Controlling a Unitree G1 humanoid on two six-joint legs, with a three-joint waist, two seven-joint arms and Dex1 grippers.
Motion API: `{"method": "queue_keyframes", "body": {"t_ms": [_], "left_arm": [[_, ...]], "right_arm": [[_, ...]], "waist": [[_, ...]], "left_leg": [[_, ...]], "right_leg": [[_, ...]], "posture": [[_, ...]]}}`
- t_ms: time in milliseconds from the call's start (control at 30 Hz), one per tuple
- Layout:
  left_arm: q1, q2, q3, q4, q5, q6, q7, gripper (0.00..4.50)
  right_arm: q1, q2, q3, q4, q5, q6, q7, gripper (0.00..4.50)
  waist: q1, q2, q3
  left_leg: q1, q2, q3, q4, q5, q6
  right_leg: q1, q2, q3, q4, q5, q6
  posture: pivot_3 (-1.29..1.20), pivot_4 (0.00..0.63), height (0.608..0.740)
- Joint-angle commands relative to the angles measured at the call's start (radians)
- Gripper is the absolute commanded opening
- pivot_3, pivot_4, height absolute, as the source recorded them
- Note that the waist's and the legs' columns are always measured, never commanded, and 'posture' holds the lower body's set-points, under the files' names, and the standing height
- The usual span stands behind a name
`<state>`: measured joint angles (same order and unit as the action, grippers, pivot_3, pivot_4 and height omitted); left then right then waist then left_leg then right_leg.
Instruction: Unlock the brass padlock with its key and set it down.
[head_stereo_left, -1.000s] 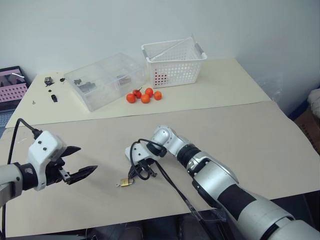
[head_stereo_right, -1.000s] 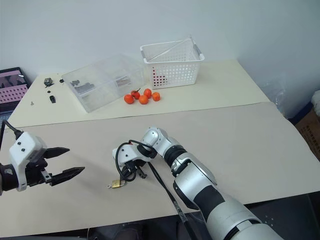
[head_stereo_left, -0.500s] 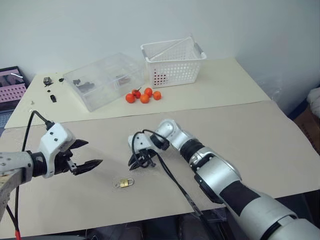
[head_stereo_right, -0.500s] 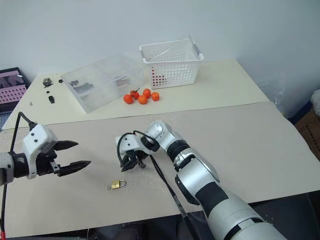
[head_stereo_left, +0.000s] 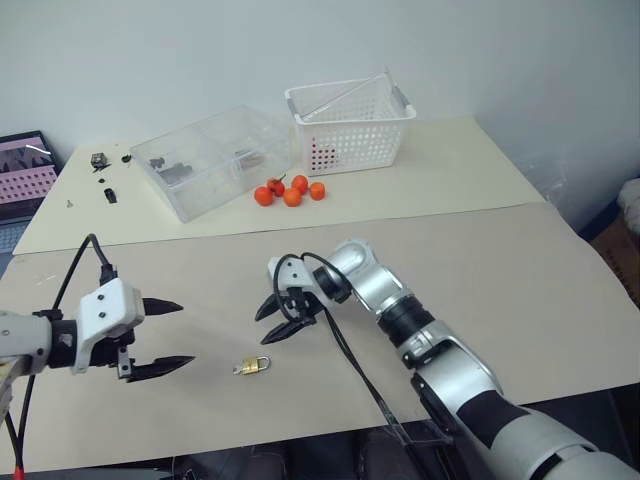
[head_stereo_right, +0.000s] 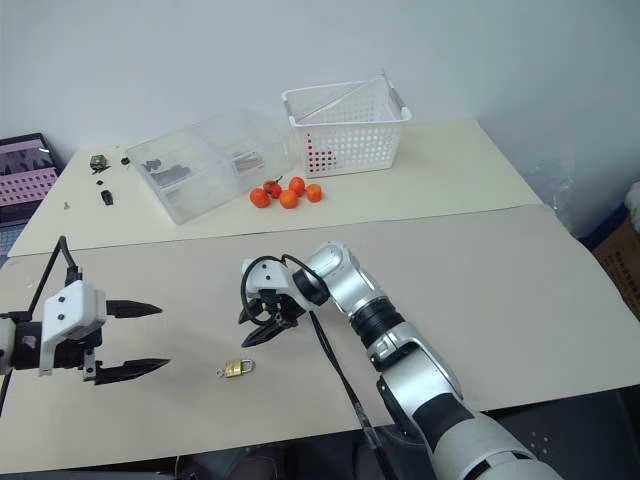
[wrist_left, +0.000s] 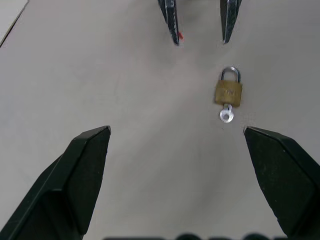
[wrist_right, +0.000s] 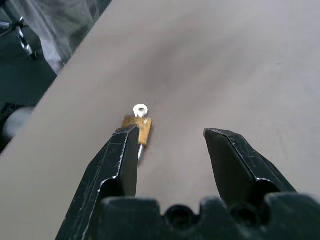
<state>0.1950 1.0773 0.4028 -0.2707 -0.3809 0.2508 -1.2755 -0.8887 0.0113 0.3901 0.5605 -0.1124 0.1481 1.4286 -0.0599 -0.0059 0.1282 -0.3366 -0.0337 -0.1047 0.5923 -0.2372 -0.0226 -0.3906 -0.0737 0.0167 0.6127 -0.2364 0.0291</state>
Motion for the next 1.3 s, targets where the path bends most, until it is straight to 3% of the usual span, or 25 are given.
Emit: {"method": "queue_keyframes", "body": {"t_ms": [33,333,733,1067,1300], "left_arm": [[-0.049,0.021,-0.028,0.048,0.03,-0.081,-0.027,4.5],[-0.118,0.027,-0.069,0.076,0.027,-0.087,-0.055,4.5],[-0.141,0.033,-0.085,0.084,0.007,-0.065,-0.098,4.5],[-0.149,0.05,-0.1,0.096,-0.002,-0.052,-0.141,4.5],[-0.179,0.049,-0.132,0.102,0.0,-0.04,-0.159,4.5]], "right_arm": [[0.022,0.032,0.024,-0.099,0.022,0.083,-0.076,2.55],[0.064,0.093,0.061,-0.152,0.035,0.212,-0.221,2.55],[0.197,-0.028,0.098,-0.355,0.048,0.308,-0.299,2.55],[0.346,-0.039,0.157,-0.655,0.137,0.549,-0.388,2.55],[0.377,-0.06,0.221,-0.725,0.147,0.602,-0.458,2.55]], "waist": [[0.001,0.0,0.0],[-0.001,-0.001,-0.001],[-0.001,-0.002,-0.001],[-0.003,-0.002,-0.001],[0.001,-0.002,-0.001]], "left_leg": [[0.0,0.0,0.0,0.0,0.0,0.0],[0.0,0.0,0.001,0.001,-0.001,0.002],[0.0,0.0,0.002,0.002,-0.002,0.003],[0.0,0.004,0.003,0.004,-0.003,0.005],[0.0,0.008,0.005,0.006,-0.004,0.007]], "right_leg": [[0.0,0.0,0.0,0.0,0.0,0.0],[-0.001,0.0,-0.001,0.0,0.0,0.0],[0.0,0.0,-0.002,0.0,0.0,0.0],[0.001,0.004,-0.002,0.001,0.0,0.0],[0.002,0.008,-0.002,0.0,0.0,0.0]], "posture": [[0.0,0.15,0.74],[0.0,0.15,0.74],[0.0,0.15,0.74],[0.0,0.15,0.74],[0.0,0.15,0.74]]}}
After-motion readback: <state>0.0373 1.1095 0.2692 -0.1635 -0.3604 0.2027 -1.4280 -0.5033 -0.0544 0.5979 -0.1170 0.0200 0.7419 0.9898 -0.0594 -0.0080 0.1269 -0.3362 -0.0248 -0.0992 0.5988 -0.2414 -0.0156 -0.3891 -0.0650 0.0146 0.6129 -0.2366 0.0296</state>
